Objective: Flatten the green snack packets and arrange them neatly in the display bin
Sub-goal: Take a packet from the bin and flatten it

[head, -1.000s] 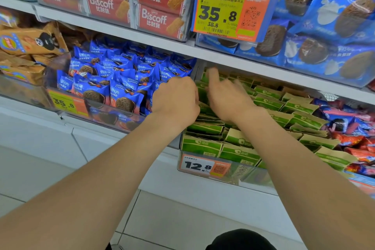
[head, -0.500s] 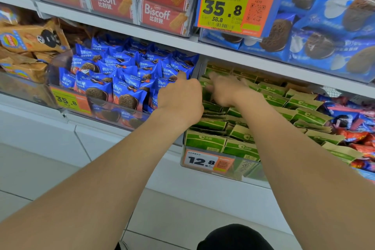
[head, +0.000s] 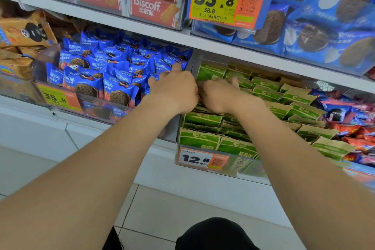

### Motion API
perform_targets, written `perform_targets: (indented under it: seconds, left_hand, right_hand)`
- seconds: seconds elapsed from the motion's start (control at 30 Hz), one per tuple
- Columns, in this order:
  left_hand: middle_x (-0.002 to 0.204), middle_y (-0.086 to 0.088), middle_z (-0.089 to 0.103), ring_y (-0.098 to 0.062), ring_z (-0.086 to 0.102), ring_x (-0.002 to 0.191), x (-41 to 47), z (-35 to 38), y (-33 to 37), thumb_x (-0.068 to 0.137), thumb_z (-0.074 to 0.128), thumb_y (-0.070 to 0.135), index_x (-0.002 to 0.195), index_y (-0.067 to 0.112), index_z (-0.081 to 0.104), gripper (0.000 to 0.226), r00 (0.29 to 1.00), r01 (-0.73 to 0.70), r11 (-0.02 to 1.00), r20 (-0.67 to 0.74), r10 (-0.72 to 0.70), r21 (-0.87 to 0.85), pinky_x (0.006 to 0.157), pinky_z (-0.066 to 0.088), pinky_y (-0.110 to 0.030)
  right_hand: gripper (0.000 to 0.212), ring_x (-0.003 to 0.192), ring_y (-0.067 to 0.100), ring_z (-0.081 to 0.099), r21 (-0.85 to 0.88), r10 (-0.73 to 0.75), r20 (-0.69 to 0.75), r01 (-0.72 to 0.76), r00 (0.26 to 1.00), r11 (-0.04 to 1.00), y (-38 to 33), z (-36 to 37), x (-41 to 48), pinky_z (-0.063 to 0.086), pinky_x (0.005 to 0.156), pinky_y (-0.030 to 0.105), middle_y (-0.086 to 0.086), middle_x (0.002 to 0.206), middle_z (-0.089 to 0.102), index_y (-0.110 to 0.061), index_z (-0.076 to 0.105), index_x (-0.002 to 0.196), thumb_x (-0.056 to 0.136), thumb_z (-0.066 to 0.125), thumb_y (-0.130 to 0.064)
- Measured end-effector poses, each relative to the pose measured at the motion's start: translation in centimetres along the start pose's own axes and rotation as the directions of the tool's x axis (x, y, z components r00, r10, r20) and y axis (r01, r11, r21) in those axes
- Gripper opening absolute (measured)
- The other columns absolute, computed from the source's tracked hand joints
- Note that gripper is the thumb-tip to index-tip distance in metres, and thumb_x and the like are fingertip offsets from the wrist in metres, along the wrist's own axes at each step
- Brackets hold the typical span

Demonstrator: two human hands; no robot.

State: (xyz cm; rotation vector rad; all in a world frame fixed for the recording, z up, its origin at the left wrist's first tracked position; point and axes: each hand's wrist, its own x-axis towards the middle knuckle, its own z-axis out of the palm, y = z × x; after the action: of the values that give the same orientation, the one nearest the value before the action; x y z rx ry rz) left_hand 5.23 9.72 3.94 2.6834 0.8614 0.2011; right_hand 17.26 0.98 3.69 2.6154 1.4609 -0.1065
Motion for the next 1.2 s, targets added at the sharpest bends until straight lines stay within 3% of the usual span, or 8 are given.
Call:
perform_targets:
  seconds: [0.1, 0.2, 0.37, 0.5, 0.7, 0.83, 1.0, 1.2]
  left_hand:
    - [0.130, -0.008, 0.043, -0.041, 0.049, 0.123, -0.6, -0.3, -0.1, 0.093, 0.064, 0.039, 0.107, 0.030, 0.075, 0.020, 1.000, -0.017, 1.000, -0.008, 0.017, -0.023, 0.106, 0.037, -0.064]
    - [0.126, -0.005, 0.047, -0.033, 0.054, 0.119, -1.2, -0.4, 0.3, 0.085, 0.070, 0.043, 0.090, 0.031, 0.077, 0.015, 0.994, -0.037, 0.992, -0.103, 0.025, -0.122, 0.103, 0.037, -0.056]
    - [0.127, -0.007, 0.045, -0.035, 0.056, 0.109, -1.6, 0.1, 0.0, 0.092, 0.067, 0.034, 0.106, 0.021, 0.063, 0.019, 0.986, -0.087, 0.980, -0.157, 0.059, -0.177, 0.101, 0.046, -0.057]
    - [0.127, -0.012, 0.045, -0.038, 0.057, 0.102, -1.8, 0.3, -0.4, 0.094, 0.065, 0.026, 0.124, 0.013, 0.052, 0.035, 0.979, -0.133, 0.978, -0.176, 0.105, -0.159, 0.091, 0.053, -0.056]
    - [0.137, -0.010, 0.047, -0.033, 0.060, 0.110, -2.7, 0.3, -1.3, 0.098, 0.062, 0.023, 0.145, 0.014, 0.053, 0.048, 0.969, -0.221, 0.954, -0.153, 0.192, -0.201, 0.096, 0.054, -0.053]
    - [0.138, -0.009, 0.051, -0.031, 0.059, 0.118, -3.6, -0.1, -1.5, 0.100, 0.059, 0.020, 0.146, 0.016, 0.054, 0.046, 0.970, -0.227, 0.950, -0.133, 0.202, -0.213, 0.100, 0.052, -0.051]
    - [0.116, -0.007, 0.064, -0.029, 0.063, 0.111, -5.3, -0.7, -1.0, 0.101, 0.058, 0.012, 0.138, 0.014, 0.063, 0.038, 0.964, -0.204, 0.947, -0.219, 0.150, -0.249, 0.086, 0.045, -0.033]
    - [0.072, 0.010, 0.062, -0.008, 0.060, 0.066, -7.8, -2.1, 1.8, 0.109, 0.048, 0.017, 0.114, 0.016, 0.071, 0.024, 0.856, -0.237, 0.855, -0.515, -0.040, -0.461, 0.061, 0.039, -0.013]
  right_hand:
    - [0.039, 0.132, 0.039, 0.047, 0.054, 0.040, -0.203, -0.029, 0.978, 0.998, 0.1, -0.2, -0.6, 0.034, 0.104, 0.055, 0.015, 0.131, 0.061, -0.020, 0.066, 0.122, 0.112, 0.033, -0.039]
    - [0.012, 0.107, 0.041, 0.064, 0.054, 0.074, -0.499, -0.055, 0.863, 0.997, 0.1, -0.7, -0.8, 0.043, 0.083, 0.045, 0.017, 0.111, 0.068, -0.011, 0.062, 0.101, 0.101, 0.050, -0.014]
    - [0.015, 0.112, 0.036, 0.061, 0.033, 0.088, -0.317, -0.082, 0.944, 0.996, 0.1, -1.4, -0.3, 0.043, 0.099, 0.051, 0.012, 0.113, 0.060, -0.011, 0.064, 0.107, 0.102, 0.053, -0.020]
    - [0.047, 0.132, 0.038, 0.047, -0.037, 0.115, -0.232, -0.126, 0.966, 0.991, 0.0, -1.3, -0.1, 0.032, 0.109, 0.054, 0.014, 0.140, 0.056, -0.013, 0.068, 0.118, 0.108, 0.036, -0.046]
    - [0.017, 0.118, 0.034, 0.055, -0.102, -0.036, -0.361, -0.002, 0.932, 0.995, -0.4, -2.3, -3.2, 0.039, 0.100, 0.052, 0.008, 0.122, 0.058, -0.015, 0.066, 0.105, 0.105, 0.050, -0.020]
    - [0.010, 0.089, 0.033, 0.067, -0.119, -0.176, -0.494, 0.135, 0.852, 0.984, 0.0, -2.1, -6.8, 0.059, 0.074, 0.048, 0.006, 0.106, 0.061, -0.012, 0.072, 0.100, 0.098, 0.064, -0.006]
    - [0.041, 0.055, 0.037, 0.055, -0.050, -0.147, -0.698, 0.157, 0.700, 0.986, 1.0, -2.6, -10.9, 0.048, 0.044, 0.039, 0.007, 0.100, 0.058, -0.018, 0.057, 0.110, 0.082, 0.076, 0.006]
    - [0.049, 0.088, 0.027, 0.069, 0.321, 0.145, -0.874, 0.327, 0.464, 0.889, 1.0, -4.9, -14.2, 0.054, 0.064, 0.044, -0.008, 0.116, 0.067, -0.027, 0.044, 0.135, 0.096, 0.065, -0.004]
